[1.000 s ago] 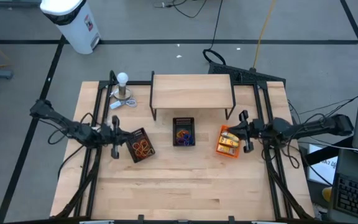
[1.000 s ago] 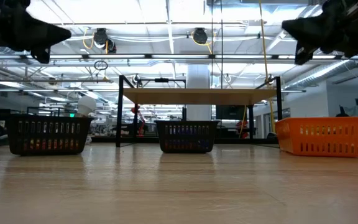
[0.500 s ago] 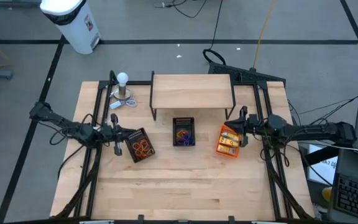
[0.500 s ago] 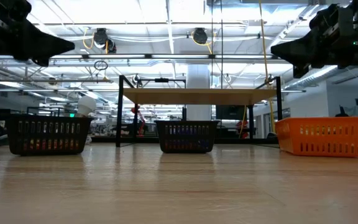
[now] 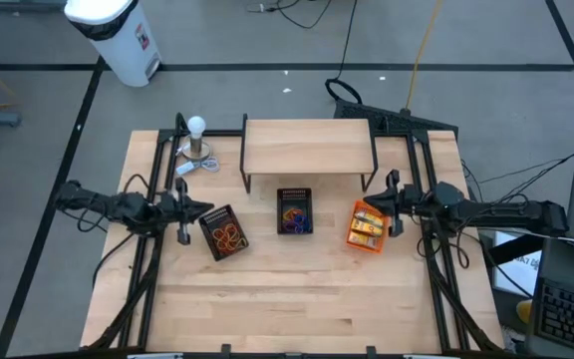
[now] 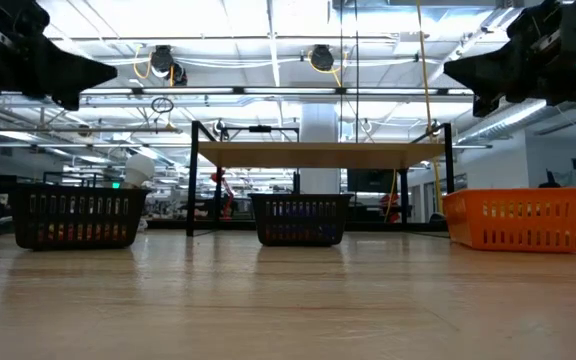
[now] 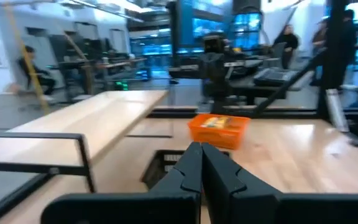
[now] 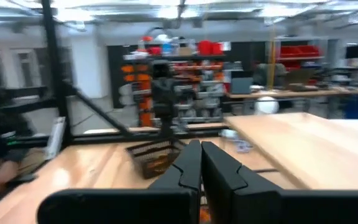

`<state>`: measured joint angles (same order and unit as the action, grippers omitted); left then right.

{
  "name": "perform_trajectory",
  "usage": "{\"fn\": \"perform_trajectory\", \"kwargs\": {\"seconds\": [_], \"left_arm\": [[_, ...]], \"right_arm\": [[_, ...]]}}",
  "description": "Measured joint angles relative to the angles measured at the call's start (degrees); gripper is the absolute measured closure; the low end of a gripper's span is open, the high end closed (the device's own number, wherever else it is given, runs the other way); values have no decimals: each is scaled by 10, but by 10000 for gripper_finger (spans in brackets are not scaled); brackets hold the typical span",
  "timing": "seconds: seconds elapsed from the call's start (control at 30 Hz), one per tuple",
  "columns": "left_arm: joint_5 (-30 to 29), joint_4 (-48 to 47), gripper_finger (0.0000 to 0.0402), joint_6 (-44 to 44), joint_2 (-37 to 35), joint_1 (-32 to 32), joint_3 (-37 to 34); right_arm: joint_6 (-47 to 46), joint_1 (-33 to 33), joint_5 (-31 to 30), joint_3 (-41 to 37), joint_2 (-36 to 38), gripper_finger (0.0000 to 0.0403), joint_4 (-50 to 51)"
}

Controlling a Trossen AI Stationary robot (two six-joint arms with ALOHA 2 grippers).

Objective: Pick & Place Office Desk Supplies
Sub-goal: Put the left black basket filled with rubber bands on the shelf

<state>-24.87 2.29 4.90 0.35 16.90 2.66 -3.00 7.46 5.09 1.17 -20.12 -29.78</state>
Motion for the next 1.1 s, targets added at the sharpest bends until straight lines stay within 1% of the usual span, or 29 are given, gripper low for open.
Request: {"fn": "perform_trajectory", "kwargs": {"seconds": [0.1,0.23,0.37,0.57,0.83,1.1], "left_arm": [[23,-19,400,-22,0,-6,0],[39,-28,398,-24,0,-8,0],[40,-43,400,-37,0,-8,0],[39,-44,391,-35,0,-8,0],[24,-45,399,-50,0,-8,1],[24,-46,383,-73,0,-8,1]], "right_arm": [[-8,0,31,0,0,403,1],[-22,0,32,-4,-3,403,19],[-19,0,26,-4,-3,403,61],[-19,0,26,-4,-3,403,45],[-25,0,25,-4,-3,403,34],[-25,0,25,-4,-3,403,29]]}}
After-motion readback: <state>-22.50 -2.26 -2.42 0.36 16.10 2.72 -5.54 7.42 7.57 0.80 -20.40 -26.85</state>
